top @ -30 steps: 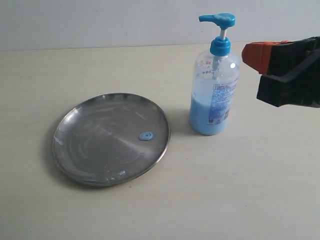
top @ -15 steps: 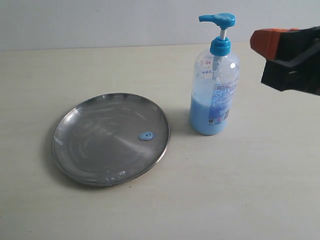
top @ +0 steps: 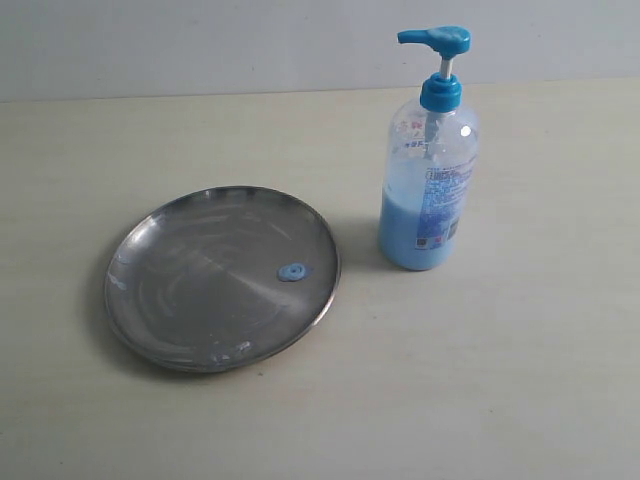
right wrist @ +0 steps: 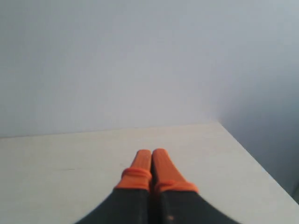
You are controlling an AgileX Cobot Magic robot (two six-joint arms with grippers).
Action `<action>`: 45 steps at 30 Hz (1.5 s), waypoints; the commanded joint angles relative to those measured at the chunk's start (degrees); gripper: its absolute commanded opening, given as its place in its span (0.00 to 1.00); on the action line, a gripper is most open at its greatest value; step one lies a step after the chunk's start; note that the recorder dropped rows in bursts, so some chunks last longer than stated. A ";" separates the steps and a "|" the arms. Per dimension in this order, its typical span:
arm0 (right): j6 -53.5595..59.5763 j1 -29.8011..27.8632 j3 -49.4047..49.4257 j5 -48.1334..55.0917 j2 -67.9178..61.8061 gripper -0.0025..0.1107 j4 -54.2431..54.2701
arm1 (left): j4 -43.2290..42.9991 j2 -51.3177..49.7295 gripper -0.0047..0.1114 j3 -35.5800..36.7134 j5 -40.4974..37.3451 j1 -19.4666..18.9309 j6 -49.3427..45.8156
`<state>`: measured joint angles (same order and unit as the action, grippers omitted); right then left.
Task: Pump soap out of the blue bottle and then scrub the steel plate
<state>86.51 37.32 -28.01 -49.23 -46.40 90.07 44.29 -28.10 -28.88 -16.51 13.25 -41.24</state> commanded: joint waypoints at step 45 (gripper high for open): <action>-1.79 0.02 -6.68 39.50 4.21 0.02 -12.19 | 1.85 0.30 0.04 0.20 -1.37 -0.13 -0.33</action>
<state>84.74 37.32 -34.00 0.00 -41.70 78.04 45.55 -28.10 -28.88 -17.27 13.25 -41.46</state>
